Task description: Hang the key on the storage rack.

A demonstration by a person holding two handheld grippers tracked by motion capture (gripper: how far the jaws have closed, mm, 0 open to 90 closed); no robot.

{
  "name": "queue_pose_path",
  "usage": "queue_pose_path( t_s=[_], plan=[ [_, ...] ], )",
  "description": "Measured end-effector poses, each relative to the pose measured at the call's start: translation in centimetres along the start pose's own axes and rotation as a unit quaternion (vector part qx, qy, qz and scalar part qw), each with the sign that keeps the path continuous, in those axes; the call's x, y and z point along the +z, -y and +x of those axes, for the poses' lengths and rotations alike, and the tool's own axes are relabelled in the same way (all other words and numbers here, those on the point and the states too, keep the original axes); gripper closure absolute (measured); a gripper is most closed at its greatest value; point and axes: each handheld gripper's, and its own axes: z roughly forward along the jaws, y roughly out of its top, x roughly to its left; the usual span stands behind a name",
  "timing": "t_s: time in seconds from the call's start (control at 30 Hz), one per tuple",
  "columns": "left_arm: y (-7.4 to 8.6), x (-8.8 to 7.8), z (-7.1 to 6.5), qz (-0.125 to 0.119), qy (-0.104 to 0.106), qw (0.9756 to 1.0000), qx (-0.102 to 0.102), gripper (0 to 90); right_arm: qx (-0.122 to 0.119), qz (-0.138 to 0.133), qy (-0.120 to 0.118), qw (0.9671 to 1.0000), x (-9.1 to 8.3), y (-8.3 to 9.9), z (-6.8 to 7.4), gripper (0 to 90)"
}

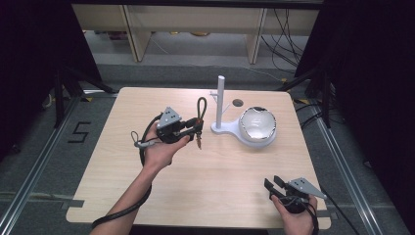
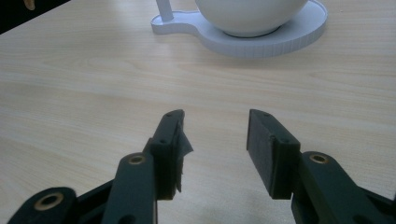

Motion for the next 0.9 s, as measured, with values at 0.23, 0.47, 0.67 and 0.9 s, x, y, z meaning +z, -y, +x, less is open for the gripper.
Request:
queue_pose_path(
  t_s=[0.23,0.47,0.67,0.9],
  plan=[
    [-0.3,0.4,0.1,0.001,-0.003,1.0000,-0.001,69.8,0.004,-0.007,0.000,1.0000,0.1,0.0,0.0,57.0],
    [-0.7,0.9,0.3,0.002,-0.005,1.0000,0.001,69.8,0.002,-0.008,0.003,1.0000,-0.1,0.0,-0.1,57.1],
    [-0.7,1.3,0.4,0.006,-0.006,1.0000,0.000,69.7,-0.006,-0.013,0.001,0.9999,0.1,0.0,-0.2,57.1],
    [-0.9,1.9,0.5,0.010,-0.004,0.9999,-0.003,69.7,0.025,-0.006,-0.006,0.9996,-0.1,0.0,0.3,57.1]
  ],
)
